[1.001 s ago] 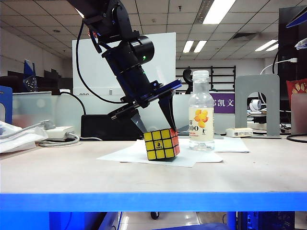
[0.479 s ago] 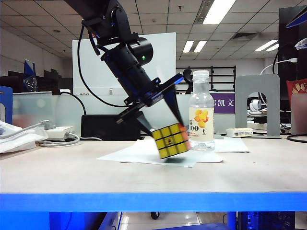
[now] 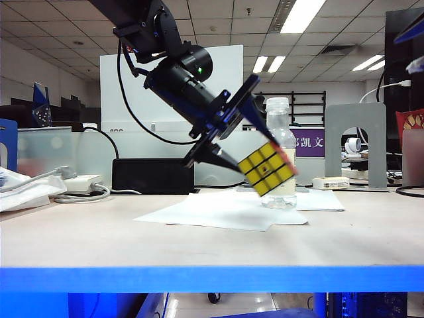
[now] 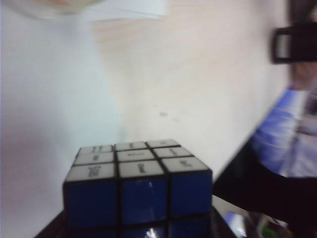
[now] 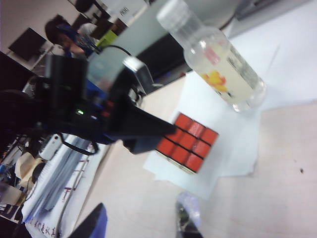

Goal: Rotate the Rubik's Cube so that the bottom side is facing up.

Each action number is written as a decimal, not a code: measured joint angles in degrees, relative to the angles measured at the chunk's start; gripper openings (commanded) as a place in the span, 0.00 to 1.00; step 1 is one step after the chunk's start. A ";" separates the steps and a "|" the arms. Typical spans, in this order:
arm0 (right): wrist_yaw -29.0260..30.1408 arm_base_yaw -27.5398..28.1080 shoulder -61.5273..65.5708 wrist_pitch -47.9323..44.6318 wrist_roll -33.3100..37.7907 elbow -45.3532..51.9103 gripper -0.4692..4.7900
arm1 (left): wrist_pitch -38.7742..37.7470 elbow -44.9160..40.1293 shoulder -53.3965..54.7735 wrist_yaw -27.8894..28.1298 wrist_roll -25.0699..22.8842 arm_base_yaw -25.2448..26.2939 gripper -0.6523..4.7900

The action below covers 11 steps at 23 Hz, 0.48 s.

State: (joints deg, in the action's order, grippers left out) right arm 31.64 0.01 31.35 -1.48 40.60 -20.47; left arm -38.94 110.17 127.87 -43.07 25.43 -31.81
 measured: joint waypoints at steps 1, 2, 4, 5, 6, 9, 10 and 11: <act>0.07 0.00 0.74 -0.07 0.00 0.00 0.43 | 0.72 0.00 0.00 -1.75 0.50 0.00 0.55; 0.11 0.00 1.81 -0.17 0.00 0.00 0.43 | 1.44 0.00 0.00 -3.56 1.16 0.00 0.55; 1.25 0.04 3.54 -0.94 -0.02 0.02 0.43 | 2.73 0.00 0.00 -7.02 2.14 0.00 0.55; 2.08 0.02 4.39 -1.81 -0.02 0.02 0.43 | 3.34 0.00 -0.02 -8.50 2.60 0.00 0.55; 2.99 0.02 5.33 -2.89 -0.02 0.02 0.43 | 4.00 0.00 -0.07 -10.14 3.04 0.00 0.55; 6.38 0.04 8.48 -7.43 0.04 0.02 0.43 | 5.60 0.00 -0.24 -13.86 3.69 -0.02 0.56; 7.48 0.04 9.40 -9.40 0.11 0.02 0.43 | 6.21 0.00 -0.37 -15.19 3.80 -0.02 0.56; 8.31 0.04 10.01 -11.02 0.31 0.02 0.44 | 6.64 0.00 -0.55 -16.22 3.89 -0.02 0.56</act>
State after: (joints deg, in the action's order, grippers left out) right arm 39.94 0.05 41.36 -12.49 40.91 -20.45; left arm -32.29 110.17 127.33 -59.29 29.32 -31.83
